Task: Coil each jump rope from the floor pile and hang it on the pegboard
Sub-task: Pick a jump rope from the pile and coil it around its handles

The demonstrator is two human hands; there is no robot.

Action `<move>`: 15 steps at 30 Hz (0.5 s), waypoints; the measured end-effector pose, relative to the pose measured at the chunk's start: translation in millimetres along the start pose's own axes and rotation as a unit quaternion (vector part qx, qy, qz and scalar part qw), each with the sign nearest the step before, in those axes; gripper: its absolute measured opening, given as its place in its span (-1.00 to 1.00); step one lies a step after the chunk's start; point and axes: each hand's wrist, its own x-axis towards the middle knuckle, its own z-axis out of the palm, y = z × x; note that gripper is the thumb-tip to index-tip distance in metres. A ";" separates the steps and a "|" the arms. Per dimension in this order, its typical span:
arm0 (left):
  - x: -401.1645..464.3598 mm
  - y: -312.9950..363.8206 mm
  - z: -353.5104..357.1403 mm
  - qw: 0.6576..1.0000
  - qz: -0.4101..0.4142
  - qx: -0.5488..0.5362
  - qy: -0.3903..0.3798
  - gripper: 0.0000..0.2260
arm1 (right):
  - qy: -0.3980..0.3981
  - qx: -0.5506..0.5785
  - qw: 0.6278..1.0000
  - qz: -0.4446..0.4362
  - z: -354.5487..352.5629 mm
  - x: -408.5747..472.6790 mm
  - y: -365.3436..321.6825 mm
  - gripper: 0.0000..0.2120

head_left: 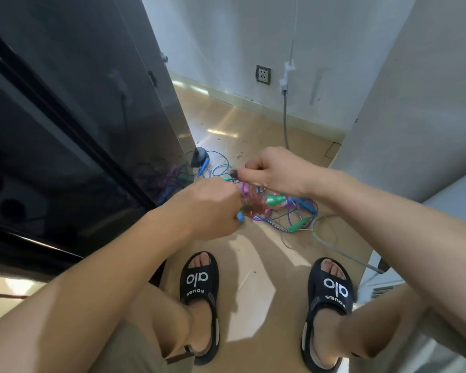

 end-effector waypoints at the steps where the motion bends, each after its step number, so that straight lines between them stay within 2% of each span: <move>1: -2.1 -1.5 -1.4 0.999 0.008 -0.052 0.004 -0.83 | -0.020 0.051 0.998 0.033 5.0 -0.6 6.5 -0.42; 3: -5.4 -3.9 -6.3 0.971 -0.012 -0.237 0.009 -0.71 | -0.045 0.108 0.990 0.084 18.3 -3.0 16.2 -0.43; 5: -1.8 -13.1 -7.7 0.890 -0.084 -0.447 0.033 -0.70 | -0.028 0.103 0.988 0.109 28.9 -6.0 17.5 -0.43; 7: 4.9 -28.8 -1.6 0.811 -0.195 -0.551 0.033 -0.74 | 0.007 0.050 0.994 0.095 35.1 -12.7 8.7 -0.41; 8: 7.4 -37.6 2.6 0.794 -0.239 -0.558 0.020 -0.75 | 0.015 0.018 0.997 0.075 35.9 -16.9 0.7 -0.44; 9: 9.5 -45.0 6.0 0.795 -0.265 -0.545 0.008 -0.75 | 0.021 -0.022 0.998 0.048 34.6 -23.0 -11.7 -0.48; 11: 9.6 -52.2 11.3 0.839 -0.270 -0.472 -0.023 -0.75 | 0.062 -0.093 0.993 -0.041 33.6 -30.2 -32.4 -0.50; 13: 6.7 -47.2 14.6 0.894 -0.243 -0.373 -0.043 -0.70 | 0.099 -0.136 0.978 -0.121 30.7 -30.3 -44.3 -0.53; 15: 3.3 -38.3 14.0 0.918 -0.201 -0.339 -0.036 -0.66 | 0.083 -0.163 0.973 -0.141 22.0 -23.7 -53.5 -0.55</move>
